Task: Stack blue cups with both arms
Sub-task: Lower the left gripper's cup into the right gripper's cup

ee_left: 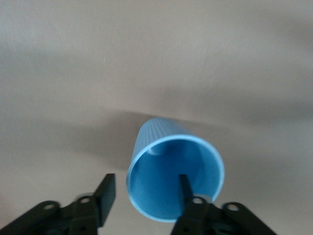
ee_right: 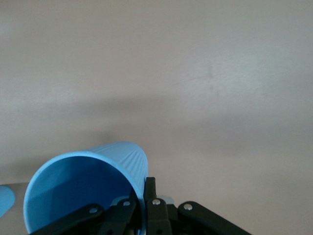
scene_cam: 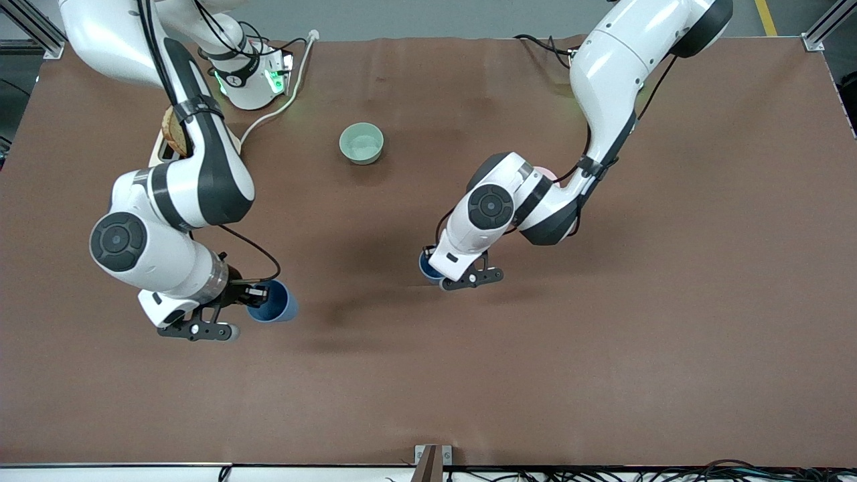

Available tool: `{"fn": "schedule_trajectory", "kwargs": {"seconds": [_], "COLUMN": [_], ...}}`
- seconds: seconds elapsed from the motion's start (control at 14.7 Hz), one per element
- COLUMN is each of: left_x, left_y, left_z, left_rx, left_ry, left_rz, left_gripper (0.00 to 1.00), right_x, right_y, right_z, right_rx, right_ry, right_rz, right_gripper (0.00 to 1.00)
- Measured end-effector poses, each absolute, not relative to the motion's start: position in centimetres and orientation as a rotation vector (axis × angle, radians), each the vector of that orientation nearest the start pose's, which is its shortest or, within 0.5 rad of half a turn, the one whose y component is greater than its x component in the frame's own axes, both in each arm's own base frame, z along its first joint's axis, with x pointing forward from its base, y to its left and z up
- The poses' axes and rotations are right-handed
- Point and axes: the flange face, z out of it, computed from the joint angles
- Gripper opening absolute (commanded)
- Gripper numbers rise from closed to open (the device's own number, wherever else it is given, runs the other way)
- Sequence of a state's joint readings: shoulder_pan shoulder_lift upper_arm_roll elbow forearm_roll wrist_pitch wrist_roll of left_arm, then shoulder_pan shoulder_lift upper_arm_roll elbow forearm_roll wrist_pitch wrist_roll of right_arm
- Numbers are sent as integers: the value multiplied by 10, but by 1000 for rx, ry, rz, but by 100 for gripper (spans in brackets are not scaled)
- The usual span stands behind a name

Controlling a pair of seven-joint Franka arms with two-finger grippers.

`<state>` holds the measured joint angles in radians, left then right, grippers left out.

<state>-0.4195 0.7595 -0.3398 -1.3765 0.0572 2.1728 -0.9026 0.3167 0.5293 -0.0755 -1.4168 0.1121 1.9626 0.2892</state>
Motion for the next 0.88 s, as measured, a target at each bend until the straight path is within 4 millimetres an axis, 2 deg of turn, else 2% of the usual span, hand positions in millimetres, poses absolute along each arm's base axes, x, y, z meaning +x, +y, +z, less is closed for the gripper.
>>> {"fn": "schedule_trajectory", "kwargs": {"seconds": [0.14,0.2,0.27,0.48,0.68,0.75,0.88], "left_x": [595,605,615,638,638,634,626], "left_y": [-450,-435,-415,-335,-271,-248,-216], "left_z": [325,350,375,448,508,529,566], "left_rx": [-3316,-3316,-3303,-3207,-3119,-3099,-3076], "left_ry": [-385,-378,-345,-101,52,93,120], "left_rz": [34,-23,-77,-178,-186,-176,-191], "left_gripper": [100,100,100,100,100,100,100], "right_x": [674,668,661,635,600,588,576], "right_y": [218,238,259,328,400,424,456], "right_z": [396,398,401,413,407,398,376], "right_rx": [-3022,-3004,-2992,-2973,-2962,-2955,-2937], "right_ry": [134,134,135,118,98,102,129], "right_rz": [24,32,32,20,15,5,-35], "right_gripper": [1,1,1,1,1,1,1]}}
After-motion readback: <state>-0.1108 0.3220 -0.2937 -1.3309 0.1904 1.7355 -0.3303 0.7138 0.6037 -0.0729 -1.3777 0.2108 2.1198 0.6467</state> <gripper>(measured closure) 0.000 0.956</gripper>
